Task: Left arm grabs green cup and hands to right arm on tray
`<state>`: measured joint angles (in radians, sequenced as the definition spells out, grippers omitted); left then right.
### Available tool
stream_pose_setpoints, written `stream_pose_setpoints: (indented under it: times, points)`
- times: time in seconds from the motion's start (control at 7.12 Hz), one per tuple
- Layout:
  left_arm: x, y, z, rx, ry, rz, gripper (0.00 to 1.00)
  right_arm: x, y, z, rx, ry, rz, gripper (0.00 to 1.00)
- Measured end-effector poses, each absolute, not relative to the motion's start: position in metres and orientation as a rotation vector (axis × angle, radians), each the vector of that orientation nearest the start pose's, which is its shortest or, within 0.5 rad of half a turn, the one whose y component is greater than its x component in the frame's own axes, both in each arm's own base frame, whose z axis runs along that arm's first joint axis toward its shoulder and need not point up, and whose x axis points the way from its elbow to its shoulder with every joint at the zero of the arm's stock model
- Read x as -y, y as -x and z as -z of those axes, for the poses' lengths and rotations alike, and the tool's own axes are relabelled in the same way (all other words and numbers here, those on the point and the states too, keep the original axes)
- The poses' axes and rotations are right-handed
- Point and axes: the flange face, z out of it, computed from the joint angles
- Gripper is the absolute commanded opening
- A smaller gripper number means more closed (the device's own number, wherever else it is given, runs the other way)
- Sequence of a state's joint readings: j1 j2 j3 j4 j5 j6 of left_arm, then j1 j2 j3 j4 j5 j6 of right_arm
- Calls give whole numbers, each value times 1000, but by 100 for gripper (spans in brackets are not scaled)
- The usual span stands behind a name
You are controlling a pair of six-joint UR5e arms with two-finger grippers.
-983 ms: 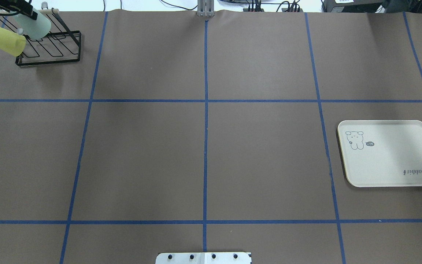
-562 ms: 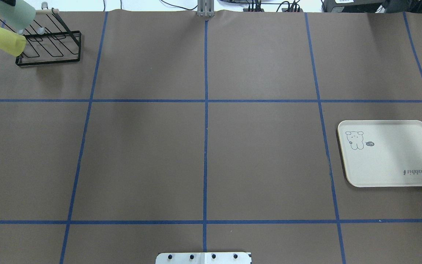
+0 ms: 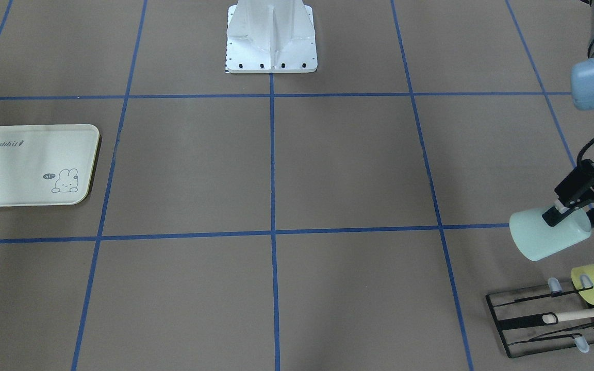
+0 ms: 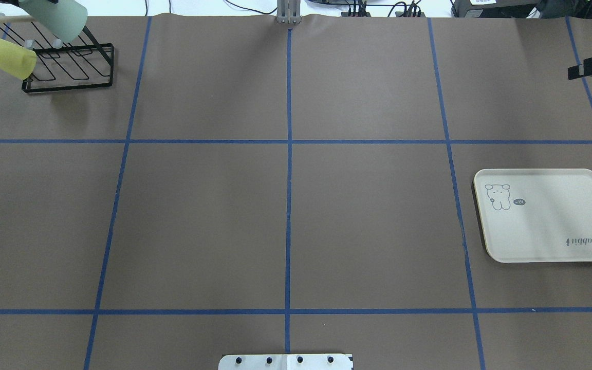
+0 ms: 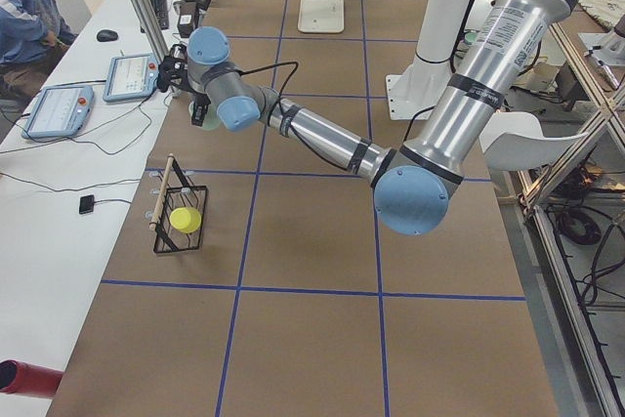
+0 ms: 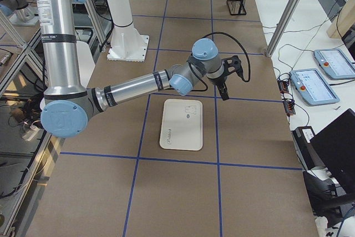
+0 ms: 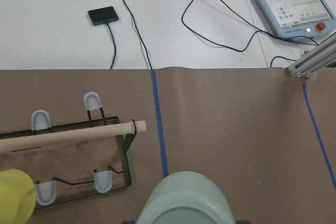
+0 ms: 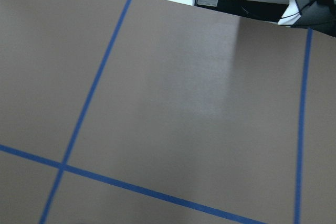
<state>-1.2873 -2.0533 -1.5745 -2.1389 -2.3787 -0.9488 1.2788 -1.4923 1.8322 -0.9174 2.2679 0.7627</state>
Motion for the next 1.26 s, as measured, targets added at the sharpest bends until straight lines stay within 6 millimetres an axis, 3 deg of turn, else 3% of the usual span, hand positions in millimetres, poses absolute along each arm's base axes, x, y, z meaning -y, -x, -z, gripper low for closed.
stream_pose_setpoints:
  times: [0.28,0.56,0.84,1.26]
  points:
    - [623,-162,-235,-1263,-334,225,0,515,139,-353,1241,-495,-171,100]
    - [585,-185,-171,-1376,-272,289,0,495,210,-293,1476,-527,-270,100]
    - [546,-192,-123,-1479,-212,327,0,449,270,-251,1789,-591,-338,100]
    - [513,-201,-74,-1612,-140,337,0,393,318,-168,2239,-550,-412,100]
